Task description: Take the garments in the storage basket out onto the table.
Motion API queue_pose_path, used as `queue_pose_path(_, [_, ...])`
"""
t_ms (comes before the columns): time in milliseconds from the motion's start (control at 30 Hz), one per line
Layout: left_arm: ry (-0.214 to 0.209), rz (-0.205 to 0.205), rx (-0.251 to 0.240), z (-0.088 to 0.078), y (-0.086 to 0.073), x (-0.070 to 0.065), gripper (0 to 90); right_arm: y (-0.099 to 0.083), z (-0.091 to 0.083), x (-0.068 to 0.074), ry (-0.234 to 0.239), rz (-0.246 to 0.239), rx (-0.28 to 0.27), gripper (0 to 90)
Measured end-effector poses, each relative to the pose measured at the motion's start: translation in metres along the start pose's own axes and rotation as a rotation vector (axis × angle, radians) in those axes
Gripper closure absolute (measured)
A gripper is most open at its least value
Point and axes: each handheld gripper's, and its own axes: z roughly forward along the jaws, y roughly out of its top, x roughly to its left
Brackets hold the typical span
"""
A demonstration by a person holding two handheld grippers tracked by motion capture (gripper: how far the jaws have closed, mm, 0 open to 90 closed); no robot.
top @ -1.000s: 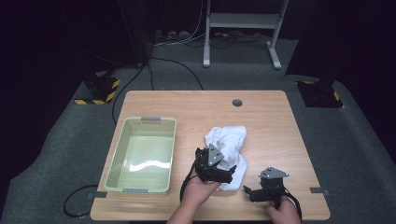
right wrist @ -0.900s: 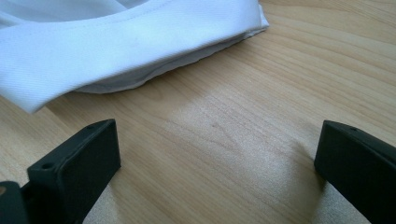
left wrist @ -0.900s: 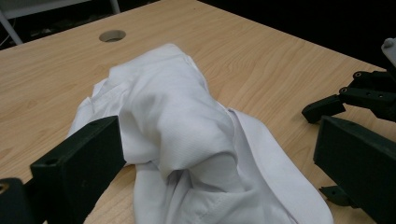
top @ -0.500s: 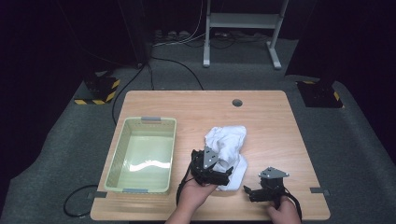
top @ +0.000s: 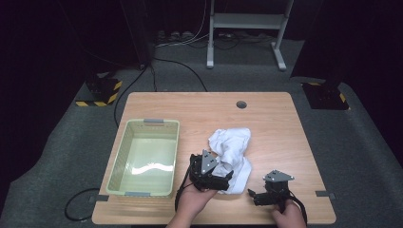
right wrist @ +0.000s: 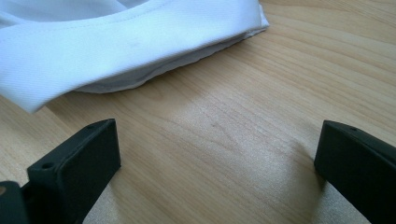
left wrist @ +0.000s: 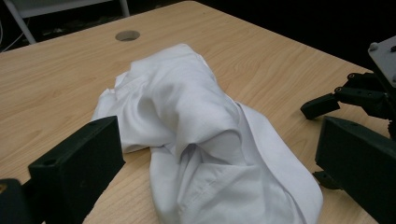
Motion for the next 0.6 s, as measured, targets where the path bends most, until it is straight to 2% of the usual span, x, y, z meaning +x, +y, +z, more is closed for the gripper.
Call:
queue_pose_path(300, [0.018, 0.003, -0.007, -0.008, -0.007, 0.001, 0.5, 0.000, 0.000, 0.000, 0.000, 0.000, 0.000, 0.0])
queue_pose_path(433, [0.020, -0.002, -0.006, -0.010, -0.014, 0.001, 0.3, 0.000, 0.000, 0.000, 0.000, 0.002, 0.001, 0.0])
queue_pose_path(600, [0.017, 0.018, -0.001, -0.012, -0.026, -0.001, 0.3, 0.000, 0.000, 0.000, 0.000, 0.000, 0.000, 0.0])
